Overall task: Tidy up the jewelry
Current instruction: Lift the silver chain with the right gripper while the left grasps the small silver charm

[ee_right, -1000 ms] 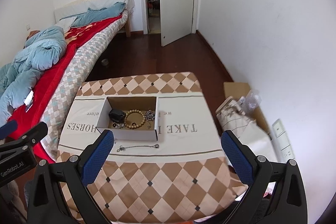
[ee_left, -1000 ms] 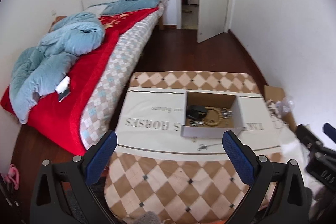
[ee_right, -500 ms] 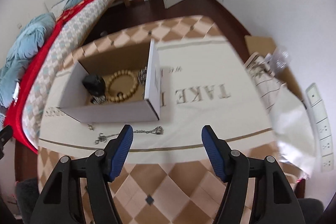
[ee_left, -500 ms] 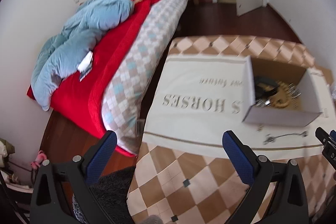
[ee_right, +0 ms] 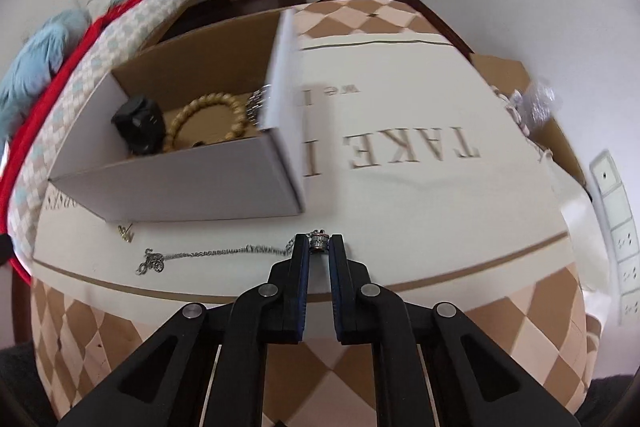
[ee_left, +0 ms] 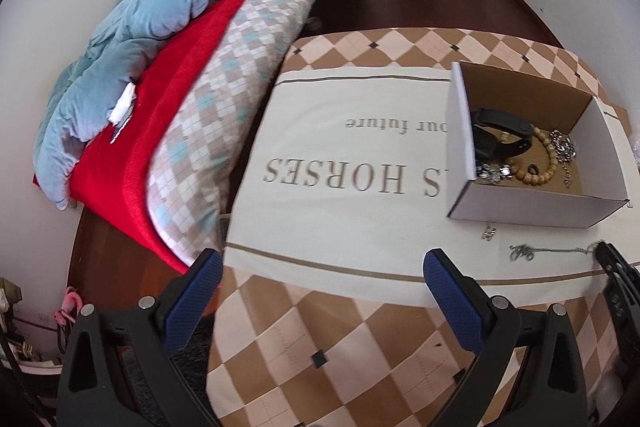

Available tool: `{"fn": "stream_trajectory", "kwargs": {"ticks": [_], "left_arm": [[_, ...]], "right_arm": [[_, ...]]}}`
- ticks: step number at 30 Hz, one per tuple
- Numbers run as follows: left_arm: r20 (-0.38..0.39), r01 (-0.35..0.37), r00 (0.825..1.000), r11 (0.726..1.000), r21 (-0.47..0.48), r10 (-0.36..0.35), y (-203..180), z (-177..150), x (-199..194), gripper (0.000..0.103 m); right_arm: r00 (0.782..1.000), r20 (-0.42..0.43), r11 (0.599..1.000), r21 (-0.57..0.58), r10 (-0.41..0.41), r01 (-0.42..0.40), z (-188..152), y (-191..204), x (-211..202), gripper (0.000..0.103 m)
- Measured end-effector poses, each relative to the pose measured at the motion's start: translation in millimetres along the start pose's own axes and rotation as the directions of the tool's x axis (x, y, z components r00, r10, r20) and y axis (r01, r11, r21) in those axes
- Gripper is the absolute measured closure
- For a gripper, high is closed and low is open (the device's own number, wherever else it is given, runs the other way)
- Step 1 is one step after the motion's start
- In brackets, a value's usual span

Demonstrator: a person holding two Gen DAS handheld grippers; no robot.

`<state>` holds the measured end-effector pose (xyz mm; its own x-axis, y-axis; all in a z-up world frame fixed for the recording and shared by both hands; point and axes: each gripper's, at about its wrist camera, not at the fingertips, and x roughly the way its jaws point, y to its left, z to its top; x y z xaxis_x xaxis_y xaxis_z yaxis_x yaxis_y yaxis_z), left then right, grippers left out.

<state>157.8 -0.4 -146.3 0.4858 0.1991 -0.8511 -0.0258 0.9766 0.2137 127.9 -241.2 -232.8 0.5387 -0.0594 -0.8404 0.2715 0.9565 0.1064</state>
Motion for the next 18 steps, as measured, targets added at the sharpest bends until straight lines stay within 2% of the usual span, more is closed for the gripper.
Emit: {"fn": "stream_trajectory", "kwargs": {"ticks": [4,8,11,12,14,17,18], "left_arm": [[-0.013,0.043,0.999,0.999,0.019,-0.042,-15,5,7,0.001],[-0.048,0.155,0.987,0.987,0.041,-0.153,-44,8,21,0.001],[-0.075,0.195,0.979,0.978,0.070,-0.190,-68,10,35,0.001],[-0.088,0.198,0.978,0.977,0.084,-0.191,-76,9,40,0.003],[-0.107,0.211,0.974,0.972,0.102,-0.200,-87,9,48,0.015],[-0.118,0.222,0.971,0.968,0.116,-0.209,-98,8,55,0.020],[-0.117,0.226,0.970,0.967,0.120,-0.213,-100,8,56,0.024]], "right_arm": [[1.000,0.013,0.998,0.058,-0.012,0.011,2,-36,-19,0.093],[0.999,0.017,0.995,0.095,-0.037,0.036,2,-67,-33,0.093],[0.998,0.011,0.993,0.102,-0.057,0.055,0,-80,-36,0.093],[0.998,0.007,0.993,0.105,-0.061,0.060,-1,-84,-36,0.093],[0.998,0.000,0.992,0.109,-0.068,0.068,-2,-88,-35,0.093],[0.997,-0.009,0.992,0.106,-0.074,0.074,-3,-92,-35,0.093],[0.997,-0.011,0.992,0.105,-0.074,0.075,-3,-92,-34,0.093]]}}
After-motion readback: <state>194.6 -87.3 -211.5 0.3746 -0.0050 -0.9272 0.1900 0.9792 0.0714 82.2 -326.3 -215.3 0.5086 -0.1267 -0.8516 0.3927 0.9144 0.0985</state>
